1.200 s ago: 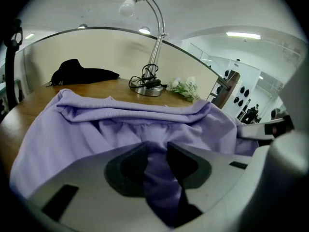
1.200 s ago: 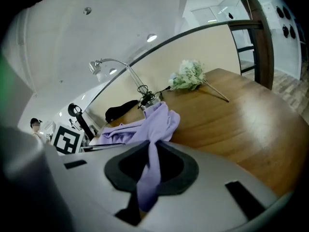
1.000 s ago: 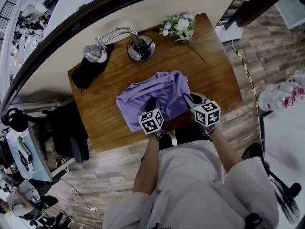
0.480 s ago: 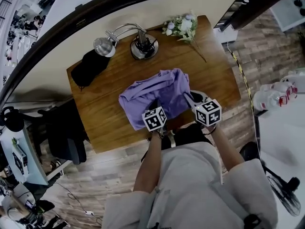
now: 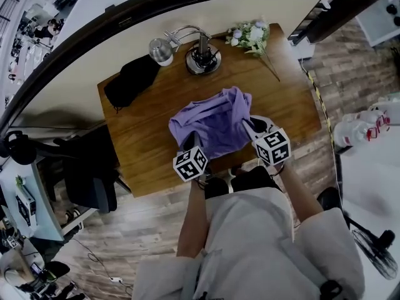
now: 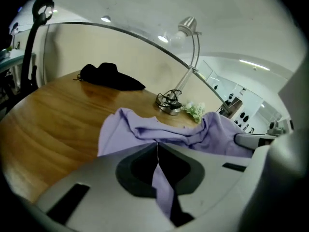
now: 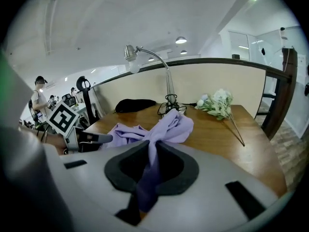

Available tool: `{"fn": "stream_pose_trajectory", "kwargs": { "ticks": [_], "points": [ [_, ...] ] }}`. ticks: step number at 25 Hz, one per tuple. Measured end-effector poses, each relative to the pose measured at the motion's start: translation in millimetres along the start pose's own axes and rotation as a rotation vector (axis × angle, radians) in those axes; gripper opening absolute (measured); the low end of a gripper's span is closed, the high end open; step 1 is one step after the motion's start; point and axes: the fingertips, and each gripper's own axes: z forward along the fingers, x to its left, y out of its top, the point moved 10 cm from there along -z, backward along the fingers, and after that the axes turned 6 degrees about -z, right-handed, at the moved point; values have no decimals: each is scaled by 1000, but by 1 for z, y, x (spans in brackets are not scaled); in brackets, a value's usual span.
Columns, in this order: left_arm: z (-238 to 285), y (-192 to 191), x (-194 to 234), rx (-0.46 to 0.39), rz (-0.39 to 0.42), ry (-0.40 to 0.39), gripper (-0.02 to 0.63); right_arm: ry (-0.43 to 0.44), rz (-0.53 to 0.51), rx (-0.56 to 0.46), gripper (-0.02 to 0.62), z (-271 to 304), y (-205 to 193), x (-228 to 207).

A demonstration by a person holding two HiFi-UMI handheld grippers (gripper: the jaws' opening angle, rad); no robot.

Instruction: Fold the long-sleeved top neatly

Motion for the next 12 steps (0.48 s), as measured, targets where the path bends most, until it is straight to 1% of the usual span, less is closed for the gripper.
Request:
{"fn": "stream_pose_trajectory", "kwargs": {
  "ticks": [2,3,7,8,12],
  "points": [
    [-10,3,19,0,-10,-3,25,1,-18,1,46,4,7,13],
    [-11,3,28,18,-14,-7,23,2,-29,1,46,6,11,20],
    [2,-4,49,135,-18,-3,25,5,-74,-4,46,16,25,50],
    [3,-2,51,141,-23,-14,25,7,-87,-4,46,19,28,59],
    [-8,11,59,96,-80,-79,25,25,-120,-1,46,34,36,91]
  ]
}}
